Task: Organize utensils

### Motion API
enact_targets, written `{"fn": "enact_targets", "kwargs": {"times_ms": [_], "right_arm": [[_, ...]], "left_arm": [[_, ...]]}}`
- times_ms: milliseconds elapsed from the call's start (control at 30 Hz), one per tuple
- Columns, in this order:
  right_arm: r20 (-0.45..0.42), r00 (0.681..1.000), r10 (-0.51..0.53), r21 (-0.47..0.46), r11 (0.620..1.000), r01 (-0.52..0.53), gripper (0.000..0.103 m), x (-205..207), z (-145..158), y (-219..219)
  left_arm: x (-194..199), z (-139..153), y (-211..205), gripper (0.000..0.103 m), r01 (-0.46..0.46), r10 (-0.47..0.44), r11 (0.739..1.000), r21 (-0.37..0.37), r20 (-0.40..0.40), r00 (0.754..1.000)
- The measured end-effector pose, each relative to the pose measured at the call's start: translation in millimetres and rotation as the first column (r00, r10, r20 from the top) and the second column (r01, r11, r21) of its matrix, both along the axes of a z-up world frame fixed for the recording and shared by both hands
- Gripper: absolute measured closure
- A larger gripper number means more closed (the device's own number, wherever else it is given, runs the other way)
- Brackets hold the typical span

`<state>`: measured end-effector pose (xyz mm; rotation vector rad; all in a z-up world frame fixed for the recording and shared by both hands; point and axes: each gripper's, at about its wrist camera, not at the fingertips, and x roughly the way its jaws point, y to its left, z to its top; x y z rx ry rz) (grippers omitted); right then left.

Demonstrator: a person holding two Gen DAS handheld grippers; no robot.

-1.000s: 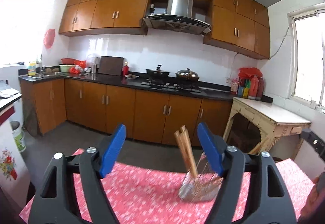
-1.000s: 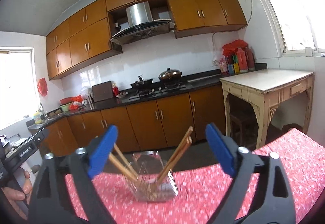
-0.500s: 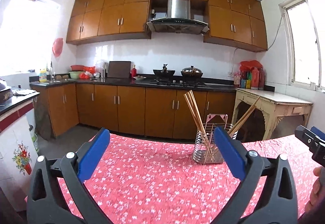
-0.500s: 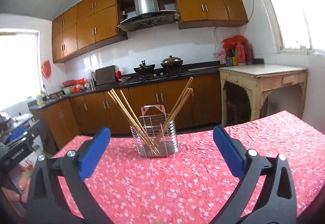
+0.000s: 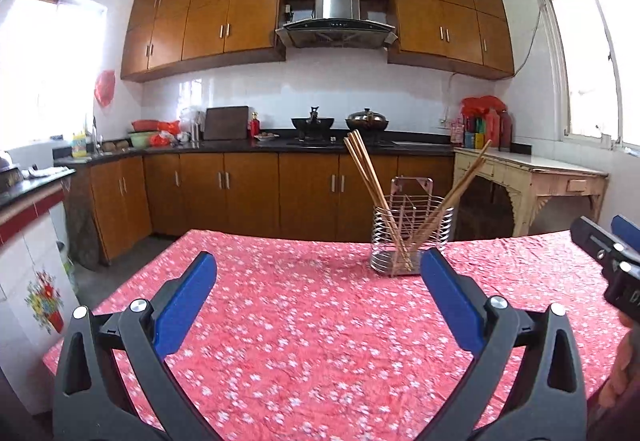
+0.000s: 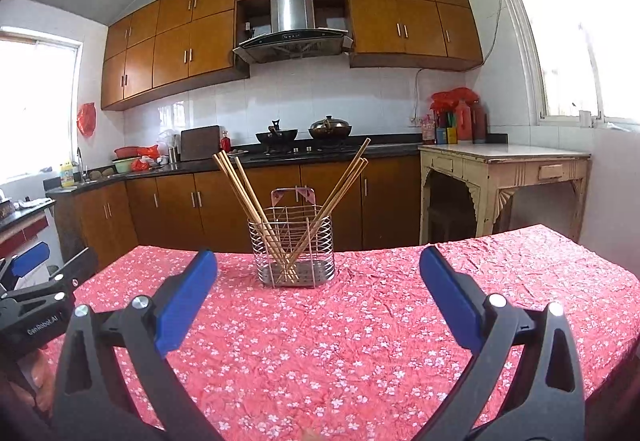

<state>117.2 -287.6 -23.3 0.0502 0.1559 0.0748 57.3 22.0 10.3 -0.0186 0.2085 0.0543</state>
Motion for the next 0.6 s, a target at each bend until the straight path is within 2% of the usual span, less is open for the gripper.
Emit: {"fn": "enact_targets", "kwargs": {"times_ms": [600], "right_arm": [[-0.003,1.0,-0.007,-0.024,1.0,0.007,0.004,-10,-4,3]], "left_arm": [[-10,0,-5,0.002,0.013,-0.012,1.0,0.027,-0.014,1.0]]}}
